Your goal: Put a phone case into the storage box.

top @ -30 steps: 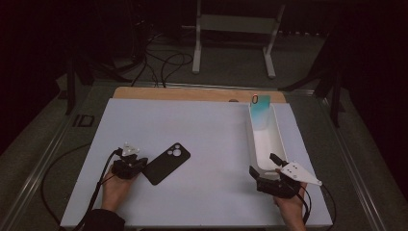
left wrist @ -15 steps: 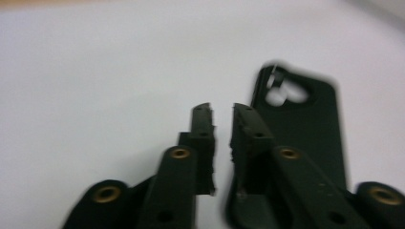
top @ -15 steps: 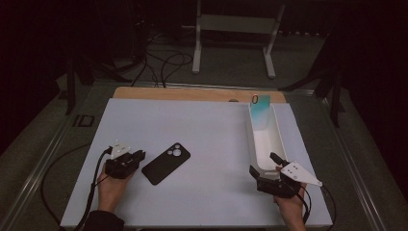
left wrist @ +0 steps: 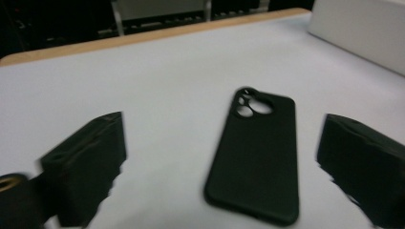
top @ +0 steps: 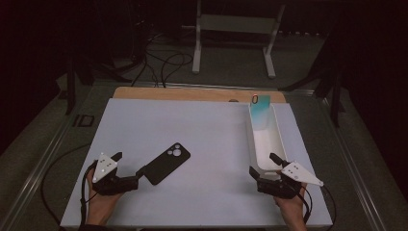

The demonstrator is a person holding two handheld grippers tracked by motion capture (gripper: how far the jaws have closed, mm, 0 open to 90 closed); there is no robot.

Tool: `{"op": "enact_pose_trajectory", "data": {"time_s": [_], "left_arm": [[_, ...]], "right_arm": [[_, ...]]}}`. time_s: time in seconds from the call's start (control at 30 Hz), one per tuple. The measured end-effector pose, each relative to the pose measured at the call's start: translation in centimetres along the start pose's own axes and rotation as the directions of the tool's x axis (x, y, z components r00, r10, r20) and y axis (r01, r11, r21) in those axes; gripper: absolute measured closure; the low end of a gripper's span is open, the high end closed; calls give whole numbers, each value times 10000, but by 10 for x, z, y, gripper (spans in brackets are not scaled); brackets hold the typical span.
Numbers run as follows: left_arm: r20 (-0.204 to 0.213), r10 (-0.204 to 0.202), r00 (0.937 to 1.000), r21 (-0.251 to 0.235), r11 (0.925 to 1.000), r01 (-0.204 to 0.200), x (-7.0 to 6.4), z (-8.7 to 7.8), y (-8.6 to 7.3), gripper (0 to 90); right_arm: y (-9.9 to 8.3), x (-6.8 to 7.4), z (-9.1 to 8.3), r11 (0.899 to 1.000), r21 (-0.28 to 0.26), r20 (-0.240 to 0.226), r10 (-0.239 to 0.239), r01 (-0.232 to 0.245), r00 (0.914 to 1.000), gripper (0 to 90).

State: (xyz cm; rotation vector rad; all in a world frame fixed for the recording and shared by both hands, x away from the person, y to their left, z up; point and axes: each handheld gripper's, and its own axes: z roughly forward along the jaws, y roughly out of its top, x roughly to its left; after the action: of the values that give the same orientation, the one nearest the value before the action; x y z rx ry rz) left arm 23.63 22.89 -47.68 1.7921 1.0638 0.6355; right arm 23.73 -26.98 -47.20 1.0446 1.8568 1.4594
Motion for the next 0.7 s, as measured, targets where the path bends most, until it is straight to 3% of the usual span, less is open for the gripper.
{"op": "enact_pose_trajectory", "data": {"time_s": [0.17,0.27,0.7], "left_arm": [[-79,38,10000,6,10000,-38,-3,-4,-3,0],[-41,-167,9999,-270,9995,166,-1,-8,-3,0],[-150,-244,9996,-201,9995,241,2,-6,-5,0]], "right_arm": [[1,-2,0,10000,46,-92,-13,13,10000,91],[2,-1,1,9996,154,-93,-232,234,9997,92],[2,0,1,9986,273,-115,-457,460,9989,86]]}}
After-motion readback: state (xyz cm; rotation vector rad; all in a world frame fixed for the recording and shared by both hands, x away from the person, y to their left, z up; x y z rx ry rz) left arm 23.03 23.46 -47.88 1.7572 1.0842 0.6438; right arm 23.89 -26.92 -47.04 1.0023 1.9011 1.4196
